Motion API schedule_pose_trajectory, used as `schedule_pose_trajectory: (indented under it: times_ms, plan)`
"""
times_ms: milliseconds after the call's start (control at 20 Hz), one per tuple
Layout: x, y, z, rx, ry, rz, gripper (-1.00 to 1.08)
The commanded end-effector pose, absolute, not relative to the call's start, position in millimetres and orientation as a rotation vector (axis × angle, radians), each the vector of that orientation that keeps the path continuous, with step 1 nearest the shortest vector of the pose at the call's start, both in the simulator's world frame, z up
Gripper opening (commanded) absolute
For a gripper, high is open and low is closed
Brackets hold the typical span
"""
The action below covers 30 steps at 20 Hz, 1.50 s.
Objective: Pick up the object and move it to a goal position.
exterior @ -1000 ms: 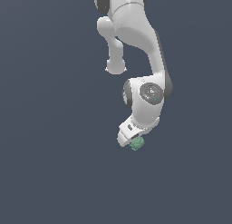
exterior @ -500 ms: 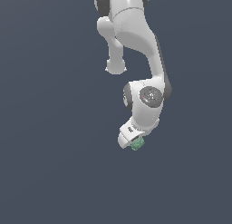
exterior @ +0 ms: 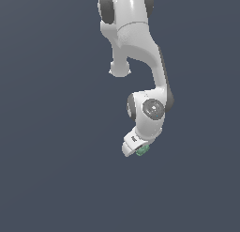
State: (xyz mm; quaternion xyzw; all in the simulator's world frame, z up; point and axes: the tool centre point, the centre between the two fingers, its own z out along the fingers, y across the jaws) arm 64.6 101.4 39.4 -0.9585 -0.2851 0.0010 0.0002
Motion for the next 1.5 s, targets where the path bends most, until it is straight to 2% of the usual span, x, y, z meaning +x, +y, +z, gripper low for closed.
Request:
schedule_pose_trajectory:
  times_ms: [0, 50, 850, 1450]
  plan:
    - [66, 102, 40, -3.011, -0.896, 0.000, 1.00]
    - [66, 102, 40, -3.011, -0.896, 0.000, -1.00]
    - [65, 96, 47, -3.004, -0.920, -0.006, -1.00]
    - [62, 56, 105, -2.940, -1.101, -0.055, -1.00]
